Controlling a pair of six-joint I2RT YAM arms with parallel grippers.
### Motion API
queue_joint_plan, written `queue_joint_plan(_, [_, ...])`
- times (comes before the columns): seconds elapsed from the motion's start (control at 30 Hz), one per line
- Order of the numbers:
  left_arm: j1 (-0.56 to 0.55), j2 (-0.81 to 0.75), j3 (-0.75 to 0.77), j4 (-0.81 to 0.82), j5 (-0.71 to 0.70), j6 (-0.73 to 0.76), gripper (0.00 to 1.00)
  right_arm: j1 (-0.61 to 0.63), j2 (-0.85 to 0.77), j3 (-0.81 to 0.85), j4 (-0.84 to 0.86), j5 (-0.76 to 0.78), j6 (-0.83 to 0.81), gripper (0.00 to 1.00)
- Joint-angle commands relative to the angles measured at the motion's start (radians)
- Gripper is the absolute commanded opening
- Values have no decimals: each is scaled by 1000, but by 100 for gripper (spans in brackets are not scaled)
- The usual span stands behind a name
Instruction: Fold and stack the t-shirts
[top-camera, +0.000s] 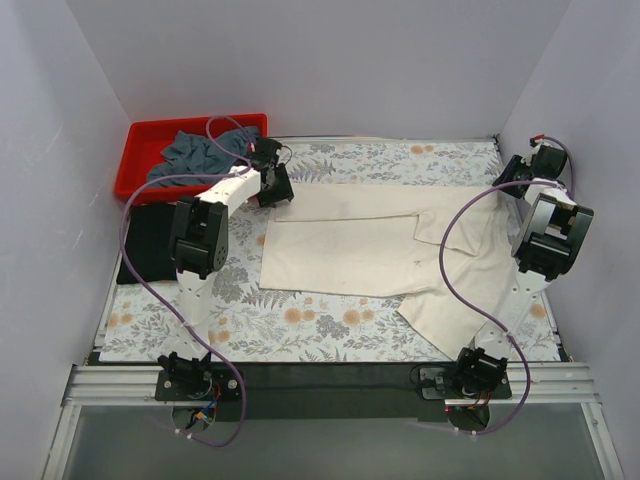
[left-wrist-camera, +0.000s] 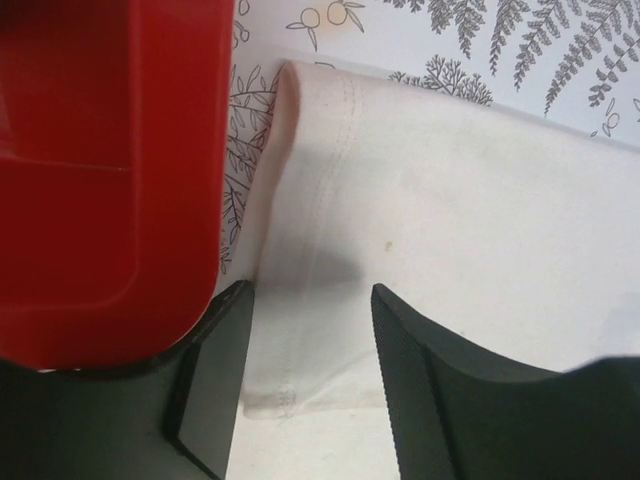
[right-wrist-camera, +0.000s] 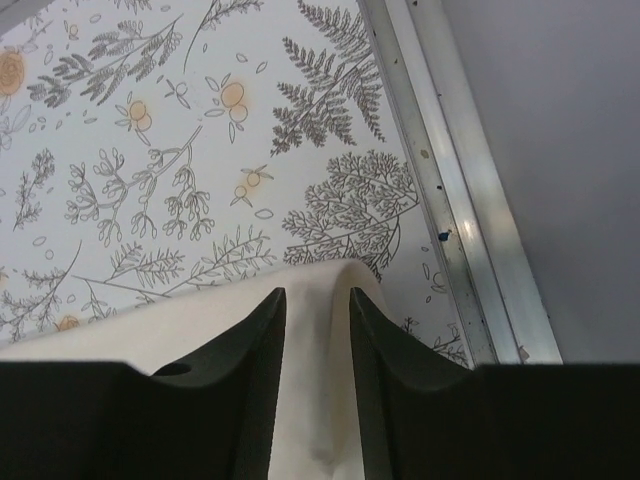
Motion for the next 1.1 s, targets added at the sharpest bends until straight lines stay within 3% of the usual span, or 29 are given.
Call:
queue_joint_plan(0.0, [35,-83,-69,163,-50,34,50,6,-134,-44,15,-9,-35,35])
queue_joint_plan(0.3, [32,-321,-221,143,-50,39,64,102,-421,-274,-106,101,-29,43])
queue_joint_plan(0.57, [-11,-594,-533,44,-49,68,65,125,-761,-593,-345,275,76,44])
queue_joint_plan(0.77, [-37,-752,-751,-55,8,37,65,117,-939,-753,-513,310,103,44])
queue_joint_plan(1.07, [-89,-801,-916,-72,44,-44,62,89,-1039,-880,-562,326,156,48])
